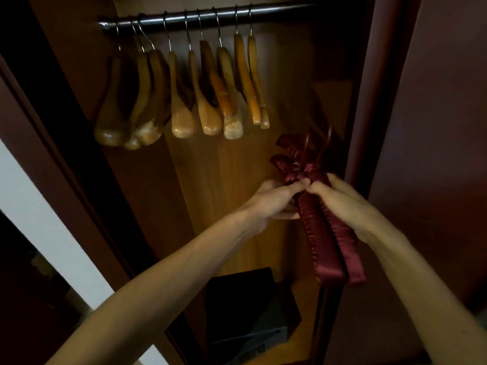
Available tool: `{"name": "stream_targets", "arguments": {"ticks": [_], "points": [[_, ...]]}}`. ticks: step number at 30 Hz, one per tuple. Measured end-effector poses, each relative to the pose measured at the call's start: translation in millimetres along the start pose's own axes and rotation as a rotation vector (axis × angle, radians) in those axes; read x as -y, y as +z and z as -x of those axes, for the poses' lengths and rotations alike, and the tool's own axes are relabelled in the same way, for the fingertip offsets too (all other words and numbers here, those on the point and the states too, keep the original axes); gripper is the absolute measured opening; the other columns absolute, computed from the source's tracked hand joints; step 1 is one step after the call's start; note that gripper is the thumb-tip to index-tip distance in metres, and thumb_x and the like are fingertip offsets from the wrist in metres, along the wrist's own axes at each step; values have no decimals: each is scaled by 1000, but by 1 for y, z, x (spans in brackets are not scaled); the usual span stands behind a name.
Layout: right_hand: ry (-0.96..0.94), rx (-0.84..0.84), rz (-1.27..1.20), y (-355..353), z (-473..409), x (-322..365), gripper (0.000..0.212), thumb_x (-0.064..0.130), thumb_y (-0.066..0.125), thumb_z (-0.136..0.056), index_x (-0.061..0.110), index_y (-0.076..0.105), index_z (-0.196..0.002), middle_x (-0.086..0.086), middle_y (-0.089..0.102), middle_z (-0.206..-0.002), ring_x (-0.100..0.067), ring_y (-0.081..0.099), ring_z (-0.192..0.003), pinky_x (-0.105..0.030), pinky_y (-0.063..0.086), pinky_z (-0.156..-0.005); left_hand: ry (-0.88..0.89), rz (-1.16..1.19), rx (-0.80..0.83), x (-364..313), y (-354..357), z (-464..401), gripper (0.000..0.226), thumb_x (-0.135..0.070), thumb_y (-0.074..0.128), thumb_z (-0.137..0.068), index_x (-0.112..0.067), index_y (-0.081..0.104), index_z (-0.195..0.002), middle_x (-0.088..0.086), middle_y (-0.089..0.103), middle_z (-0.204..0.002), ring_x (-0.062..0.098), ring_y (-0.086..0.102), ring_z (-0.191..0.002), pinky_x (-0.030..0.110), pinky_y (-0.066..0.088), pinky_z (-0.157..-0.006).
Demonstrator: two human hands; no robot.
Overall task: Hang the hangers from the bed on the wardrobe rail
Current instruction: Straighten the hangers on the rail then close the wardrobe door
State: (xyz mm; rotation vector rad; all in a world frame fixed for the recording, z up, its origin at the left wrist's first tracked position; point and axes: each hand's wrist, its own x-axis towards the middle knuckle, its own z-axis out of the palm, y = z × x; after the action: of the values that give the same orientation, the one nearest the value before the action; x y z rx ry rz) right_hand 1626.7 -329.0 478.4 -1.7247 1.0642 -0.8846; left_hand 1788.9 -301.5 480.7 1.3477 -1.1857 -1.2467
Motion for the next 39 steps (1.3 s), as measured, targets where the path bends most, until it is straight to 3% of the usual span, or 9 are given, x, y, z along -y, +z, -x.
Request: {"name": "stream_targets", "arguments": {"ticks": [7, 11, 14, 17, 21, 25, 31, 35, 39], "points": [[158, -75, 5, -45, -48, 28, 79, 63, 53, -72, 23, 51, -139, -5, 59, -137, -27, 59, -121, -44, 46, -102, 46, 62, -33, -66, 15, -35, 20, -32, 67, -97, -15, 67, -106, 1, 69, -88, 13, 66, -81, 23, 58, -62], [43, -94, 57, -54, -80, 63, 33, 45, 45, -96, 19, 59, -110, -1, 61, -108, -15, 57, -84, -28, 40, -68, 78, 122, -96, -114, 1, -62, 27, -31, 66, -96, -15, 62, -118, 12, 66, -121, 23, 65, -104, 29, 59, -76], [-15, -147, 46, -55, -103, 92, 23, 37, 48, -96, 21, 61, -87, 1, 63, -86, -16, 58, -76, -30, 41, -64, 113, 116, -155, -147, -11, -81, 24, -30, 65, -95, -17, 63, -115, 10, 65, -122, 22, 65, -104, 27, 60, -69], [-26, -155, 25, -57, -128, 122, 26, 35, 51, -94, 17, 68, -102, -4, 70, -93, -22, 68, -83, -37, 54, -77, 127, 67, -210, -176, -22, -101, 9, -29, 62, -97, -20, 64, -97, 3, 65, -100, 15, 63, -84, 22, 57, -60], [-23, -173, -2, -62, -166, 157, 44, 39, 55, -94, 15, 58, -131, -7, 68, -109, -23, 67, -93, -36, 53, -88, 148, 4, -281, -208, -35, -132, 13, -31, 62, -96, -19, 66, -100, 1, 66, -95, 13, 63, -80, 20, 55, -54], [-43, -175, 25, -66, -197, 184, 21, 32, 53, -99, 17, 58, -113, -4, 63, -90, -18, 60, -77, -31, 45, -66, 178, 1, -324, -233, -47, -158, 14, -30, 63, -96, -17, 66, -100, 2, 65, -92, 12, 63, -78, 20, 56, -56], [-37, -196, 75, -63, -237, 205, 15, 29, 51, -100, 16, 55, -105, -5, 59, -84, -20, 59, -73, -34, 47, -73, 213, -8, -380, -256, -64, -186, 13, -30, 56, -100, -19, 64, -101, 3, 63, -96, 11, 62, -80, 19, 51, -47], [-35, -187, 82, -61, -259, 211, 20, 33, 50, -100, 18, 55, -113, -9, 61, -98, -23, 60, -82, -37, 47, -81, 219, -21, -390, -262, -77, -203, 13, -29, 54, -102, -22, 63, -96, 3, 64, -95, 12, 62, -81, 20, 52, -52], [-28, -183, 108, -62, -275, 215, 17, 32, 49, -101, 17, 54, -106, -8, 59, -88, -22, 58, -77, -36, 46, -80, 232, -66, -399, -270, -81, -218, 14, -26, 52, -103, -20, 62, -96, 3, 64, -94, 12, 62, -81, 21, 55, -57]]}}
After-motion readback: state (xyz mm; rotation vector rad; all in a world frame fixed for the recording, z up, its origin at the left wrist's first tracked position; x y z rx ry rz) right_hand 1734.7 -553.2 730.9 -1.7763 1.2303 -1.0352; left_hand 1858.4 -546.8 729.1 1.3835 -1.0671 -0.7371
